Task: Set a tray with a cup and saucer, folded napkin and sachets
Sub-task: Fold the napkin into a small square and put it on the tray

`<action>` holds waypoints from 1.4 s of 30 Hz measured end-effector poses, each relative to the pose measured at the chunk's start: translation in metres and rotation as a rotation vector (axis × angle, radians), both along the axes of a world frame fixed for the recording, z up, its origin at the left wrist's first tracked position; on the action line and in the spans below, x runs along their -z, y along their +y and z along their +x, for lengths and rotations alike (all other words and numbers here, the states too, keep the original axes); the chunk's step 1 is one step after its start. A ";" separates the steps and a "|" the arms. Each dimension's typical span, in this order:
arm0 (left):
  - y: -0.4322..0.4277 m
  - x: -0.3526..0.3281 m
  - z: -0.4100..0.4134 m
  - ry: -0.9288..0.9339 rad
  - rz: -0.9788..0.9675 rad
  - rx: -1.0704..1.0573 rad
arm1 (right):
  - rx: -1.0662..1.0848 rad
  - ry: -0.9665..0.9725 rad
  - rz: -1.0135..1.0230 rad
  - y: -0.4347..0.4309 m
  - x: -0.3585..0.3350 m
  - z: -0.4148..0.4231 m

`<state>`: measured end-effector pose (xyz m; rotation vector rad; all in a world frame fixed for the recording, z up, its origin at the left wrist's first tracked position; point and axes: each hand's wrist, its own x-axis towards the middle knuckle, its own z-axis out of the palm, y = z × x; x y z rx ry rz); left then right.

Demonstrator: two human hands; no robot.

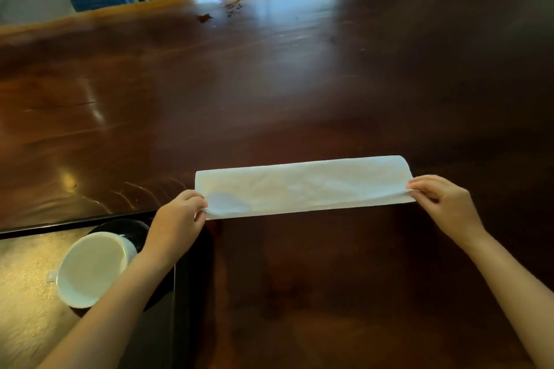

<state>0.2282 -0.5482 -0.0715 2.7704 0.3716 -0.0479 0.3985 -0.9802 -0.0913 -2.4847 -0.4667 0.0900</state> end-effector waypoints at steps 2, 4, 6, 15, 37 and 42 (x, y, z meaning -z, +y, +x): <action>-0.010 0.002 -0.003 0.043 0.061 0.017 | 0.017 -0.023 -0.029 0.000 0.007 -0.002; -0.017 0.005 -0.006 0.075 0.134 0.030 | 0.037 -0.050 -0.053 0.000 0.014 -0.004; -0.021 0.007 -0.009 0.109 0.223 0.063 | 0.049 -0.080 -0.091 -0.002 0.019 -0.006; -0.036 0.003 -0.001 0.107 0.339 -0.059 | 0.007 -0.143 -0.292 0.013 0.005 -0.016; -0.059 0.079 0.039 0.070 0.165 -0.189 | -0.013 -0.006 -0.527 0.086 0.062 -0.019; -0.049 0.076 0.035 0.073 0.137 -0.166 | 0.046 0.059 -0.570 0.058 0.059 -0.014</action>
